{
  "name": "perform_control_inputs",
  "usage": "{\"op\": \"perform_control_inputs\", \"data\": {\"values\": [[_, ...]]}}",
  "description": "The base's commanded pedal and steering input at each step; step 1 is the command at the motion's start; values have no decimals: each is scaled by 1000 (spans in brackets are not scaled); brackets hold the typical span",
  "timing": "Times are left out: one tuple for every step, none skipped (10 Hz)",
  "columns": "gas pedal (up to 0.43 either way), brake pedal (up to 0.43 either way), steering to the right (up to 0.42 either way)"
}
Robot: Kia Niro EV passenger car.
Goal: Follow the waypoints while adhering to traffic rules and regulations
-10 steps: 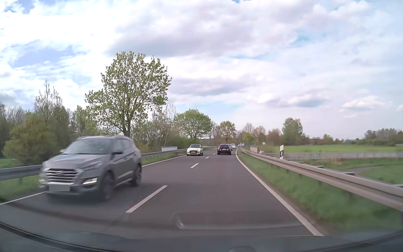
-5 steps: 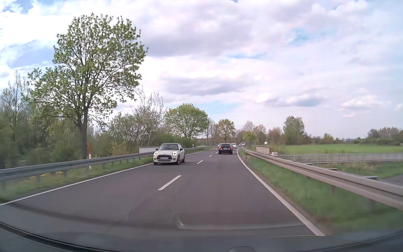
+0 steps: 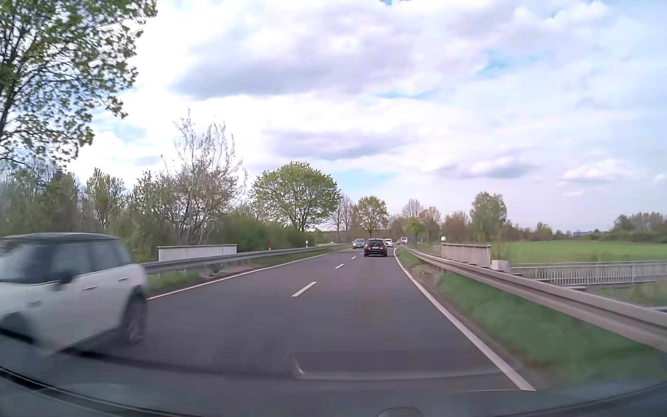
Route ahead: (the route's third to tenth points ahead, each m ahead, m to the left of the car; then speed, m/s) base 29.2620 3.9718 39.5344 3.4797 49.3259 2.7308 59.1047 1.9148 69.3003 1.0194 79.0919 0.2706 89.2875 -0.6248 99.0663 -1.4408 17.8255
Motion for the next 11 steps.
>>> {"op": "perform_control_inputs", "data": {"values": [[0, 0, 4], [8, 0, 6], [28, 0, 7], [47, 0, 7], [59, 0, 7], [67, 0, 7], [67, 0, 7], [79, 0, 7], [79, 0, 7], [79, 0, 7], [87, 0, 7]]}}
